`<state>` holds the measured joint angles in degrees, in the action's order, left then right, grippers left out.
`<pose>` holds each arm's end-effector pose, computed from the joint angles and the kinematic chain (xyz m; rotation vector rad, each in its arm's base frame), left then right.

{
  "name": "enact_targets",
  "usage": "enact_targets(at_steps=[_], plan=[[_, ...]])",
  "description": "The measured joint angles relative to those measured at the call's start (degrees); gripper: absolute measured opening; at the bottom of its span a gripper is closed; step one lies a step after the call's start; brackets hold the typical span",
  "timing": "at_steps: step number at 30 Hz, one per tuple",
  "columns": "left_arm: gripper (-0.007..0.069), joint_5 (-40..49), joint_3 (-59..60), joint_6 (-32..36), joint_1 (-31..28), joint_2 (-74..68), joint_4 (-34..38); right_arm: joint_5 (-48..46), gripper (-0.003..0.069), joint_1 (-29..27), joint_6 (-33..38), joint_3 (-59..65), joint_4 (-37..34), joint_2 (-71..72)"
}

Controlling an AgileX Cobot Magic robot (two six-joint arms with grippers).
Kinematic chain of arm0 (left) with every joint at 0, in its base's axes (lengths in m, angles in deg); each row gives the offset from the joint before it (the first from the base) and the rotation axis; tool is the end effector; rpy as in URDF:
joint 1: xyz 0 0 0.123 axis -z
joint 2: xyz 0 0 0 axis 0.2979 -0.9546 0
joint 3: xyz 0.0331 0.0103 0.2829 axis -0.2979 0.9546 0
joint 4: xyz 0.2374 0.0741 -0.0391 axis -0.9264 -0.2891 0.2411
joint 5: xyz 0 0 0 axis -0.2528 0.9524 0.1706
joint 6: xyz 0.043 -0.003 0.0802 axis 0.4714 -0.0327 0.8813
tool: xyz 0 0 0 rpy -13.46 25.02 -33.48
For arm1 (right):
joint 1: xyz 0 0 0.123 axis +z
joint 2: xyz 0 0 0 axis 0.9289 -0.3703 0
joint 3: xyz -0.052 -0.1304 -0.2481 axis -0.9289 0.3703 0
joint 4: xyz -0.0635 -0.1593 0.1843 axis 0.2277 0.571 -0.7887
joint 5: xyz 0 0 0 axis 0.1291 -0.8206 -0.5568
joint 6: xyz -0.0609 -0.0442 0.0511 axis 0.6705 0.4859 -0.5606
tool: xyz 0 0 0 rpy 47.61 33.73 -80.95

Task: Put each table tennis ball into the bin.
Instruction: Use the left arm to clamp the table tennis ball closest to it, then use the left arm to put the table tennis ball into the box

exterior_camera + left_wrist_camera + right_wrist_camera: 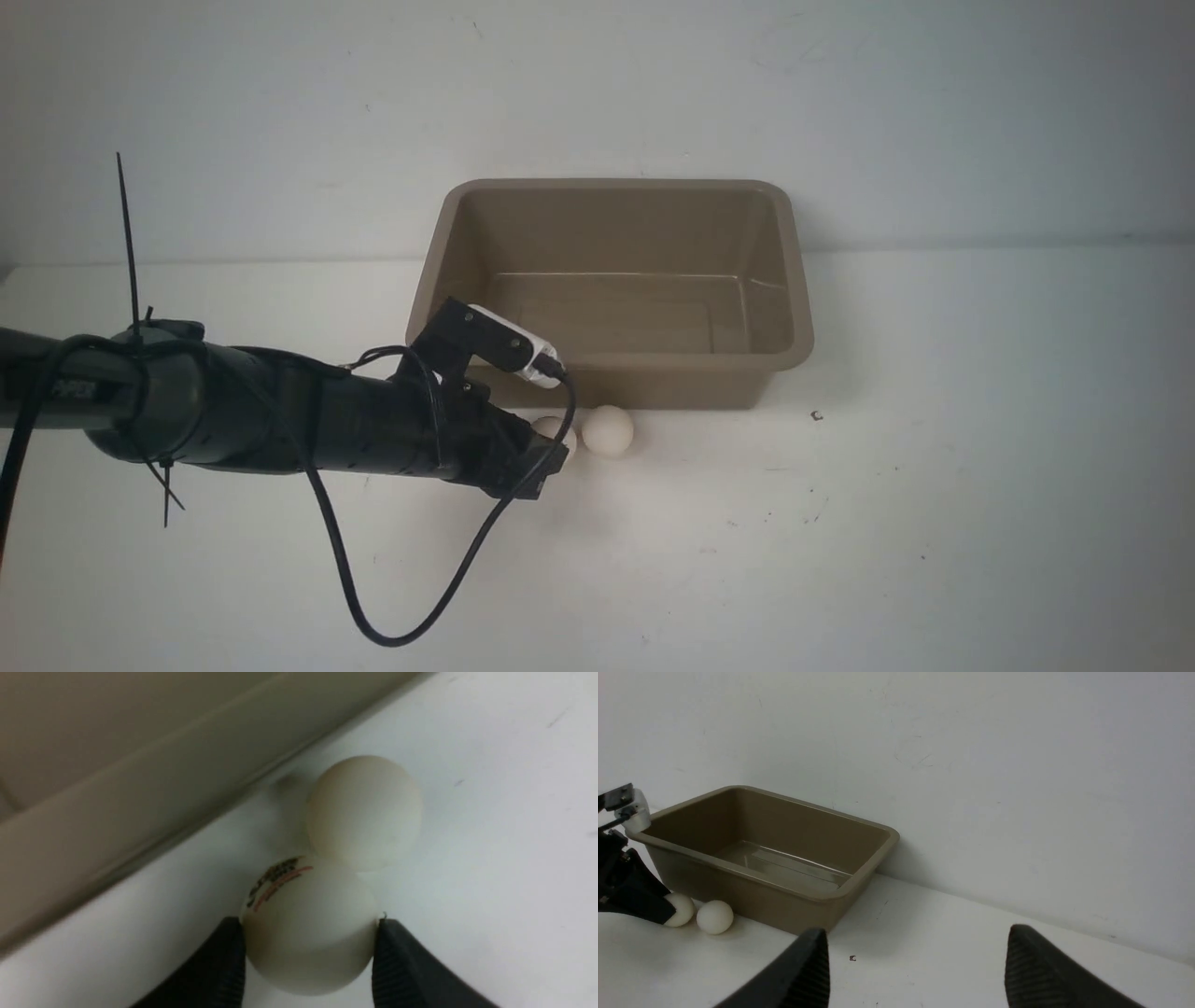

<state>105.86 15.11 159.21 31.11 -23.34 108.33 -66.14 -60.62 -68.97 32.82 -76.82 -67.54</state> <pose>0.3474 -0.1292 0.1240 0.7487 2.2420 -0.5975 0.0167 0.0137 0.2797 -0.3739 1.6807 0.0593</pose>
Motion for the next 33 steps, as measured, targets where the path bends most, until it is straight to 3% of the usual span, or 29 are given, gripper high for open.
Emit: enact_targets(at_steps=[8, 16, 22, 27, 33], plan=[[0.0313, 4.8, 0.0, -0.8, 0.0, 0.1, -0.2, 0.0, 0.0462, 0.0, 0.0, 0.0, 2.8, 0.0], [0.0313, 16.6, 0.0, -7.3, 0.0, 4.4, -7.0, 0.7, 0.0462, 0.0, 0.0, 0.0, 3.0, 0.0], [0.0313, 17.4, 0.0, -8.4, 0.0, 9.4, -6.4, 0.7, 0.0462, 0.0, 0.0, 0.0, 3.0, 0.0], [0.0313, 12.6, 0.0, -5.2, 0.0, 13.3, -2.8, 0.7, 0.0462, 0.0, 0.0, 0.0, 3.0, 0.0], [0.0313, -2.0, -3.8, 2.9, 0.0, 13.0, -1.2, 0.7, 0.0462, 0.0, 0.0, 0.0, 3.0, 0.0]])
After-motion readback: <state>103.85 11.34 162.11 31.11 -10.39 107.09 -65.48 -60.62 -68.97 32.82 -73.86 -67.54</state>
